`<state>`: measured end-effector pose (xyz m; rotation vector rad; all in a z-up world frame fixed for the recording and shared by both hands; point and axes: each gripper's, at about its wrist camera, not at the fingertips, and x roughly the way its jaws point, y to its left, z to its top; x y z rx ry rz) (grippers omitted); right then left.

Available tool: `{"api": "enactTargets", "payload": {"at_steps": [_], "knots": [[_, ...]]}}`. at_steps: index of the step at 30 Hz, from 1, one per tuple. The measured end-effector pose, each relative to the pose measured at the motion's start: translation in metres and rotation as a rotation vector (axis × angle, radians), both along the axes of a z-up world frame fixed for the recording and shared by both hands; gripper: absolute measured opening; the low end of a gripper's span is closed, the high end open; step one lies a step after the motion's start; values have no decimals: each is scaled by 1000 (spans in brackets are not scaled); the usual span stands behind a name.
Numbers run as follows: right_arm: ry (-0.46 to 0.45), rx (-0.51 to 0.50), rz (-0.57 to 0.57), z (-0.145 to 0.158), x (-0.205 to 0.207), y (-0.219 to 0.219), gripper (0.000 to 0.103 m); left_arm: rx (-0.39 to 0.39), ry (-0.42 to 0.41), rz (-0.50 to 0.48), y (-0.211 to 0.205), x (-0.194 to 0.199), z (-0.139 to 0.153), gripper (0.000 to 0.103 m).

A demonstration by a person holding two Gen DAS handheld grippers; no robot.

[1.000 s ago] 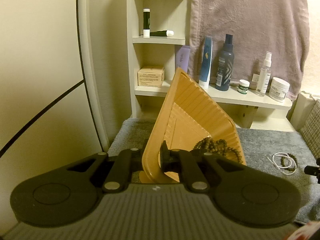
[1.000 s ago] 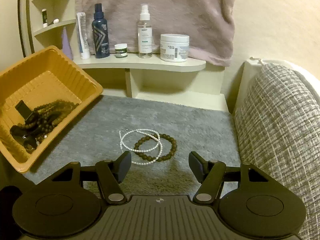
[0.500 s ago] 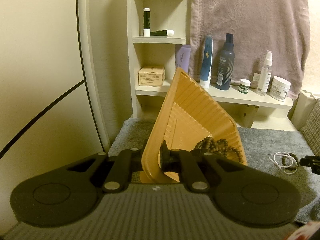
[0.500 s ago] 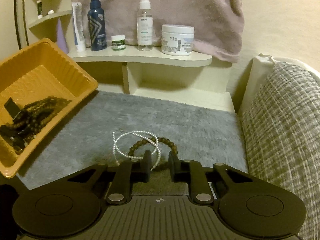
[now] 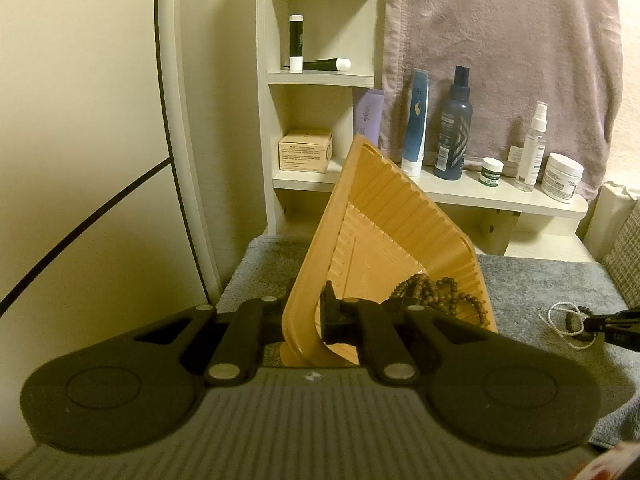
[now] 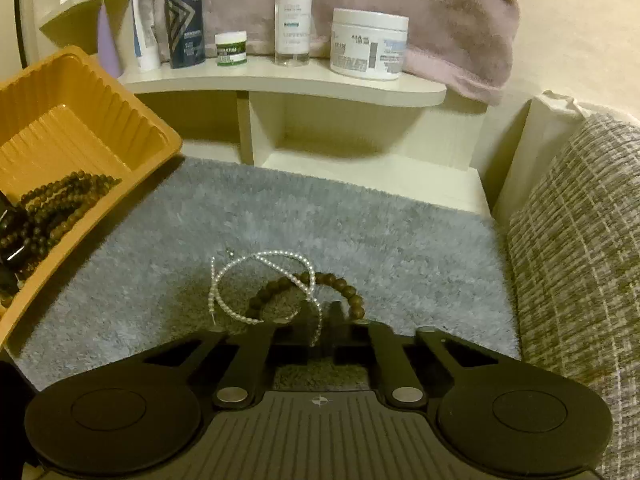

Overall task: Organize jewelry
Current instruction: 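Return the right tool to the white pearl necklace and pinch it, then lift the pearl necklace and carry it toward the tray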

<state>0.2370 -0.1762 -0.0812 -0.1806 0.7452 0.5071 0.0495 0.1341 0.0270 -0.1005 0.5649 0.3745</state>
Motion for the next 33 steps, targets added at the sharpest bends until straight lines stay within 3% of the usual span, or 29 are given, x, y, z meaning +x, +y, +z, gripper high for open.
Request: {"api": "enactTargets", "payload": {"at_steps": [6, 20, 33], "knots": [[-24, 6, 6, 10, -7, 0, 2, 0, 0, 2, 0, 0, 0, 8], [-256, 9, 106, 95, -40, -1, 2, -2, 0, 1, 0, 1, -1, 8], [-376, 16, 201, 150, -55, 6, 2, -1, -2, -1, -3, 1, 1, 8]]}}
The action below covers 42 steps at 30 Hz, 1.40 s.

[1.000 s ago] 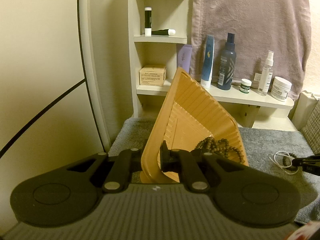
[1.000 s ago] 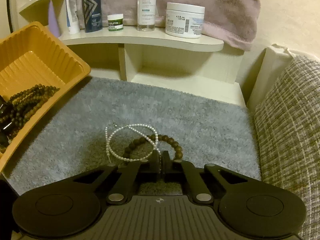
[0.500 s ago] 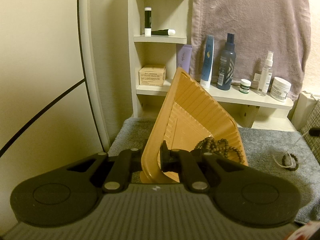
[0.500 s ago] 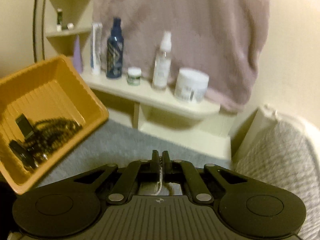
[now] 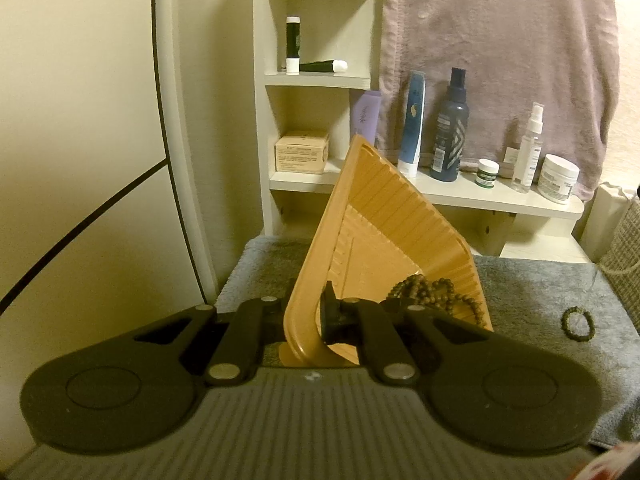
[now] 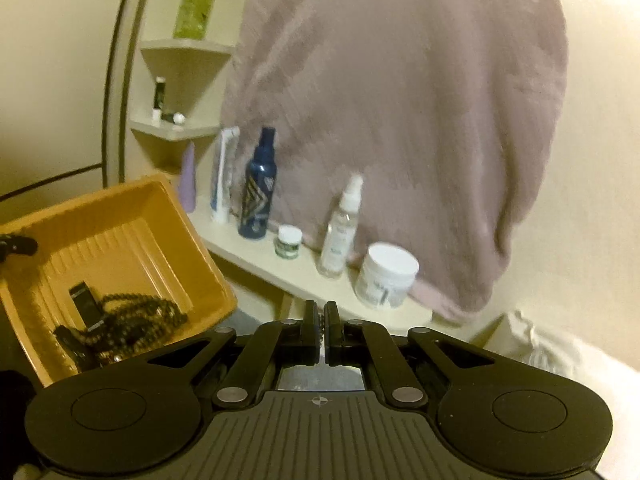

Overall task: Organize jewelry
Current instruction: 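Lift the pearl necklace and carry it toward the tray, then lower the pearl necklace into the tray and open the right tool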

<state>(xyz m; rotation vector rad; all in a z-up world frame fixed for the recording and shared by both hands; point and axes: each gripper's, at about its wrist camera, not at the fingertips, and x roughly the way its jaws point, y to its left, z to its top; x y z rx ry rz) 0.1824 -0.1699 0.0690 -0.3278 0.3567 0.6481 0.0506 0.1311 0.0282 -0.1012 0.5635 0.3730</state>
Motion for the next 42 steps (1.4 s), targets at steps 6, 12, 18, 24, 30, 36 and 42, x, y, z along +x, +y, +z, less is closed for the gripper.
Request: {"api": "enactTargets", "payload": {"at_steps": [6, 12, 18, 24, 30, 36, 42], "knots": [[-35, 3, 43, 14, -5, 10, 2, -1, -1, -1, -1, 0, 1, 8], [-57, 4, 92, 23, -8, 25, 2, -2, -1, -1, -1, 0, 1, 8], [-67, 7, 167, 31, -15, 46, 2, -2, -1, -1, -1, 0, 1, 8], [-77, 1, 264, 32, -27, 78, 2, -3, -2, 0, -1, 0, 1, 8], [-89, -11, 349, 32, -33, 112, 2, -8, -4, 0, -1, 0, 1, 8], [-85, -29, 404, 26, -32, 138, 2, -17, -7, 1, 0, -1, 1, 8], [-38, -22, 425, 16, -20, 156, 2, -18, -8, 2, 1, -2, 0, 8]]}}
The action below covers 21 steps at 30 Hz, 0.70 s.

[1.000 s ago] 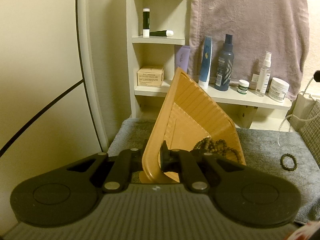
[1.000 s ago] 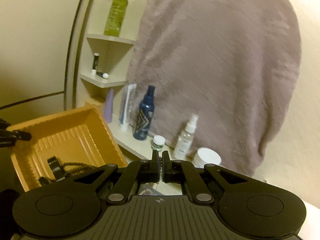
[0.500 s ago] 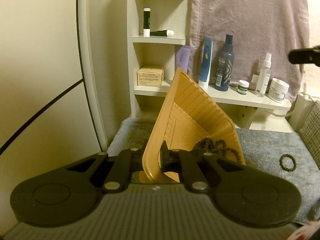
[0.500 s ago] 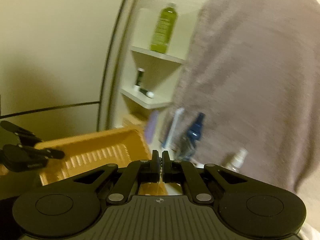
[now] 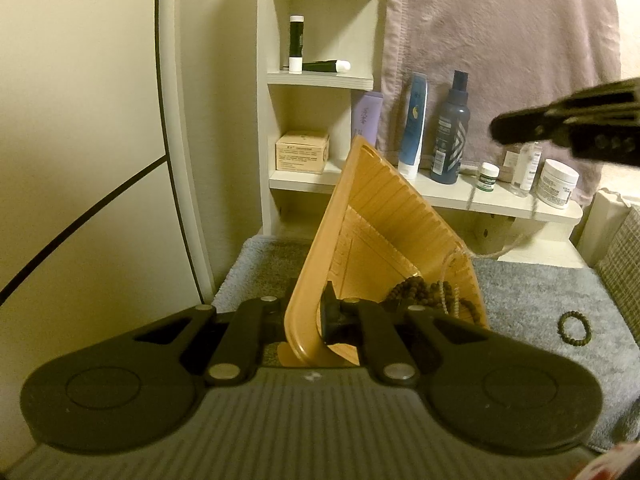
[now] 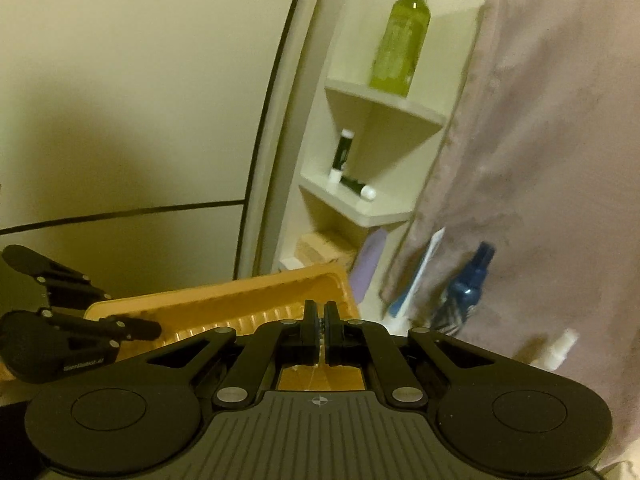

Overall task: Organize jewelry
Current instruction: 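Lower the pearl necklace into the tray and open the right tool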

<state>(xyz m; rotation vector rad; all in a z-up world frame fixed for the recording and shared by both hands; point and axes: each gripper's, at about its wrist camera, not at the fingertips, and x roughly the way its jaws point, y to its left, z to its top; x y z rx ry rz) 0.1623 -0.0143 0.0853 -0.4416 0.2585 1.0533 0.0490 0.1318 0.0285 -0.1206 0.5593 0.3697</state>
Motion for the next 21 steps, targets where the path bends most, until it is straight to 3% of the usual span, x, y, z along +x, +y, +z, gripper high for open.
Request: {"api": "enactTargets", "payload": {"at_steps": [14, 21], "knots": [[227, -76, -25, -50, 34, 18, 3, -9, -2, 1, 3, -1, -1, 8], [247, -63, -69, -56, 39, 4, 7, -9, -2, 1, 4, 0, -1, 8]]}}
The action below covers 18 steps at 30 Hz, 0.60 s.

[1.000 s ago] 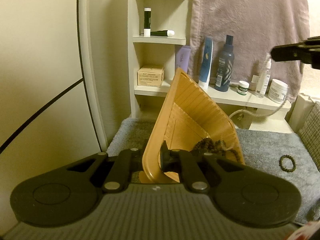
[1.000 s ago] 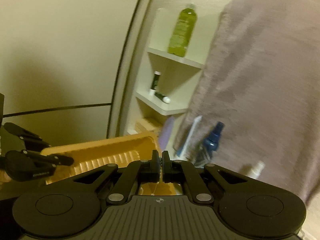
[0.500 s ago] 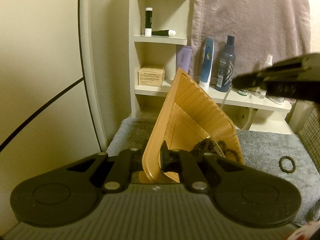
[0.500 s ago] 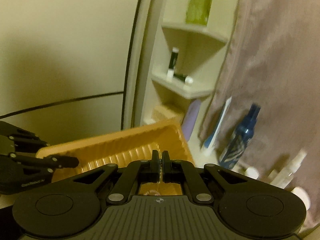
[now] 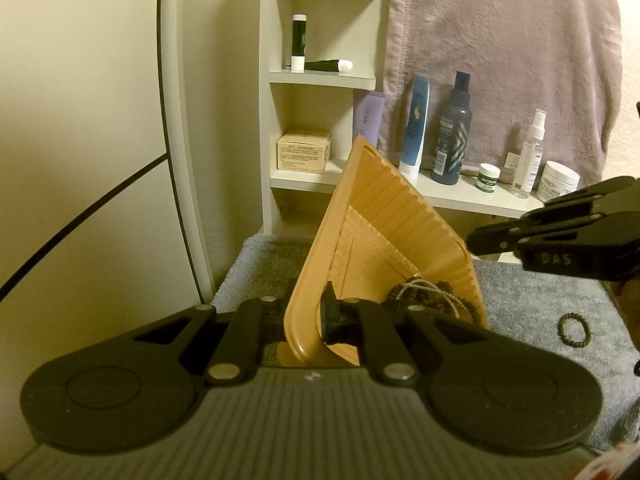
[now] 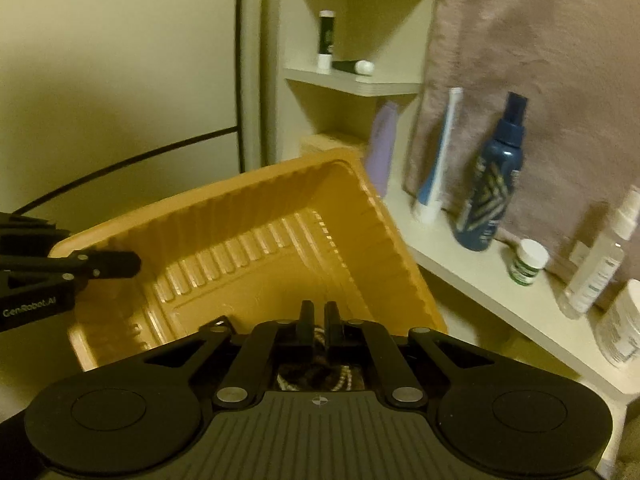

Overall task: Organize jewelry
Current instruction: 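Lower the pearl necklace into the tray and open the right tool, then reach the right tool to the brown bead bracelet and grasp it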

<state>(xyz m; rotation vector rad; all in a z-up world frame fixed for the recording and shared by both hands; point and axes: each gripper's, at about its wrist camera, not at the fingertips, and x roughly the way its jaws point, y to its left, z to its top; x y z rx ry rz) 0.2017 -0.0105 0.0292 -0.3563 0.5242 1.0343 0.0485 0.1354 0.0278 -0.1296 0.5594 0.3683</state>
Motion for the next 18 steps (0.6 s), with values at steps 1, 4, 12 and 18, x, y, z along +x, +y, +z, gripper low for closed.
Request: {"api": "enactTargets", "payload": {"at_steps": [1, 4, 12, 18], "knots": [[0, 4, -9, 1, 1, -3, 14, -1, 0, 1, 0, 0, 0, 8], [-11, 24, -46, 3, 2, -17, 42, 0, 1, 0, 0, 0, 0, 8], [22, 54, -243, -21, -7, -80, 45, 1, 0, 1, 0, 0, 0, 8], [88, 72, -409, -50, -11, -131, 45, 7, 0, 2, -1, 1, 1, 8]]}}
